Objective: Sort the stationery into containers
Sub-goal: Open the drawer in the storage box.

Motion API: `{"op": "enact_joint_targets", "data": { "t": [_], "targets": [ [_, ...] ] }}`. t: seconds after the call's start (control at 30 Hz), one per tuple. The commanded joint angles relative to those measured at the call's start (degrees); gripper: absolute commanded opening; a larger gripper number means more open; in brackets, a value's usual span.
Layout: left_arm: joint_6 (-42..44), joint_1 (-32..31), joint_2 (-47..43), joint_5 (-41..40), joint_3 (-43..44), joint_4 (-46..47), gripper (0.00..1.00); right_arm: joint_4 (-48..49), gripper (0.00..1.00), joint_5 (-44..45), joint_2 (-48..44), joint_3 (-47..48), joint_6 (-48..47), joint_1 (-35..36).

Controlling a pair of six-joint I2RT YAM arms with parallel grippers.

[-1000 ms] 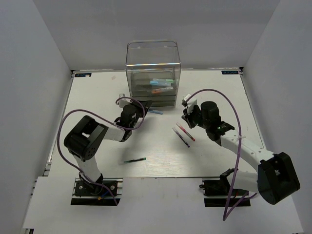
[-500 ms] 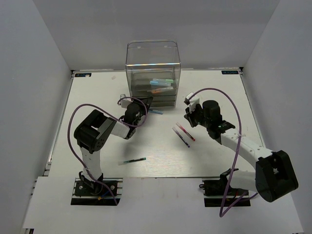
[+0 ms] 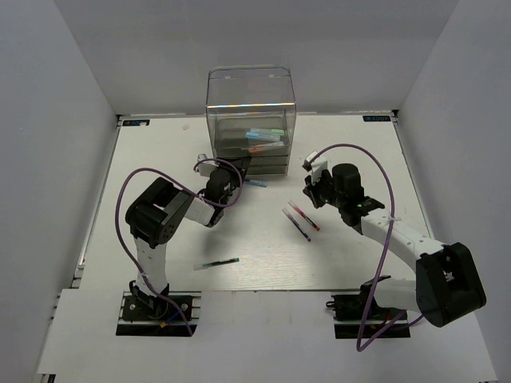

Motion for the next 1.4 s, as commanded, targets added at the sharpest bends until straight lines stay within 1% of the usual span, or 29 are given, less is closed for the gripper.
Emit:
{"op": "enact_joint_targets", "data": {
  "t": [0.0, 0.17, 0.23, 0.37, 0.4, 0.47, 0.6, 0.7, 0.73, 0.93, 1.07, 1.17, 1.2, 1.23, 1.27, 1.33, 1.37],
  "targets": [
    [0.0, -0.2, 0.4, -1.7, 2.1, 0.5, 0.47, 1.7, 0.00, -0.9, 0.2, 2.2, -0.2, -0.3],
    [-0.5, -0.2, 1.0, -2.2, 2.6, 1.1, 0.36, 1.9, 0.00, -1.1, 0.5, 2.4, -0.7, -0.6],
    [-0.5, -0.2, 1.0, -2.9, 2.6, 1.1, 0.34, 1.9, 0.00, -1.1, 0.5, 2.4, -0.7, -0.6],
    [-0.5, -0.2, 1.6, -3.6, 2.6, 1.7, 0.25, 1.9, 0.00, -1.4, 0.4, 2.5, -0.7, -0.7],
    [-0.5, -0.2, 1.6, -3.6, 2.6, 1.7, 0.21, 1.9, 0.00, -1.4, 0.2, 2.5, -0.6, -0.8],
    [-0.5, -0.2, 1.6, -3.6, 2.6, 1.7, 0.16, 1.9, 0.00, -1.4, 0.4, 2.2, -0.6, -0.7],
    [-0.5, -0.2, 1.0, -3.0, 1.3, 2.2, 0.03, 1.5, 0.00, -1.1, -0.1, 1.8, -0.8, -0.7],
    [-0.5, -0.7, -0.1, -2.5, -0.5, 2.9, 0.01, 1.5, 0.06, -1.1, -0.1, 1.7, -0.8, -0.7],
    [-0.5, -0.7, -0.9, -2.5, -1.1, 3.7, 0.01, 1.3, 0.10, -1.1, 0.1, 1.7, -0.8, -0.8],
    [-0.5, -2.5, -4.4, -2.0, -6.2, 4.9, 0.00, 0.8, 0.11, -1.4, 0.5, 1.8, -0.6, -0.7],
    [-0.5, -3.7, -5.9, -1.4, -9.1, 4.9, 0.00, 0.4, 0.16, -1.5, 0.5, 1.8, -0.7, -1.0],
    [-0.5, -4.3, -6.4, -1.4, -9.8, 4.9, 0.00, -0.1, 0.24, -1.6, 0.5, 1.8, -0.8, -0.7],
    [-0.5, -4.3, -7.1, -1.4, -10.4, 4.3, 0.00, -0.6, 0.31, -1.7, 0.5, 1.8, -0.8, -0.8],
    [-0.5, -4.3, -7.1, -1.4, -10.5, 4.3, 0.02, -1.0, 0.34, -2.0, 0.5, 1.9, -0.9, -0.7],
    [-0.5, -4.3, -7.1, -1.4, -10.5, 4.3, 0.11, -1.4, 0.39, -1.9, 0.5, 2.0, -1.0, -0.7],
    [-0.5, -4.3, -7.6, -1.4, -10.5, 3.8, 0.17, -2.8, 0.41, -2.5, 0.7, 2.2, -1.2, -0.8],
    [-0.5, -4.3, -7.6, -1.4, -9.9, 3.8, 0.27, -3.5, 0.42, -2.6, 0.8, 2.5, -1.3, -0.8]
  ]
}}
